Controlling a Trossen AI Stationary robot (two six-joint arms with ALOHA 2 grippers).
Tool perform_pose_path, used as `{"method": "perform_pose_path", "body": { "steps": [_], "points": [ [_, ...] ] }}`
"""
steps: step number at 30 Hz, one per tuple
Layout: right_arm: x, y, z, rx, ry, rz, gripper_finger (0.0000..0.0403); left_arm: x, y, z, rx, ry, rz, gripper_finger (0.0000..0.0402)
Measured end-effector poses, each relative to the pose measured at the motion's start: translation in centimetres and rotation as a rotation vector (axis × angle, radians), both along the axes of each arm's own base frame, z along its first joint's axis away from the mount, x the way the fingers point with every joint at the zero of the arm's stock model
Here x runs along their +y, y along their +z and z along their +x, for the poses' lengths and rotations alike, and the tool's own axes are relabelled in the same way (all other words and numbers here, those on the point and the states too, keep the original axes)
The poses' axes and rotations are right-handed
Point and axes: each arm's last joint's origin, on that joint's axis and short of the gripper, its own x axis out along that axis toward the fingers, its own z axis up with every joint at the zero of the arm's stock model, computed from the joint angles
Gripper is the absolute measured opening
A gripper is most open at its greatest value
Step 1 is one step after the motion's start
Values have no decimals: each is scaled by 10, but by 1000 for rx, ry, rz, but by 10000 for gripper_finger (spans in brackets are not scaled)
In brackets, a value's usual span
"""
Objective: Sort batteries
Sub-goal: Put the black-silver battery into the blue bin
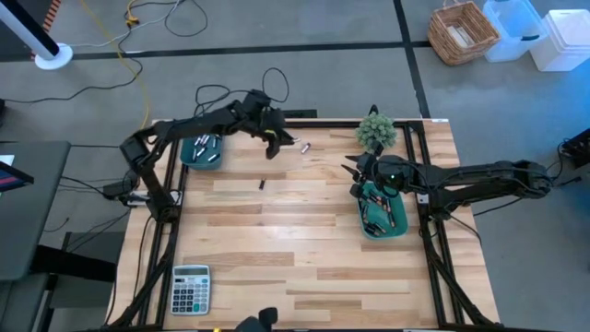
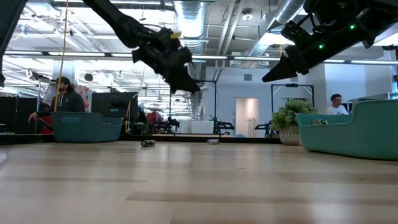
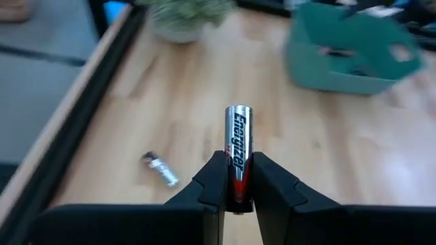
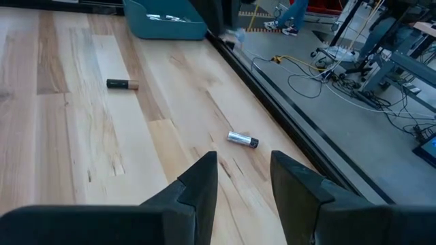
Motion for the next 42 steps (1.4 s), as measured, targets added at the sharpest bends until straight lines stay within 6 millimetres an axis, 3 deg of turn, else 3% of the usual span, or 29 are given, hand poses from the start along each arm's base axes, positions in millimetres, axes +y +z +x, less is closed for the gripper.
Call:
{"method": "perform_pose_path", "body": {
  "steps": [8,19,42],
  "points": [
    [0,0,0,1,0,1,148,-18,20,-9,-123,-315,-47,43],
    [0,0,0,-1,-1,2,148,-50,18,-2,-203,-646,-52,43],
    [0,0,0,-6,-4,8,148,-79,20,12,-263,-795,-61,43]
  ]
}}
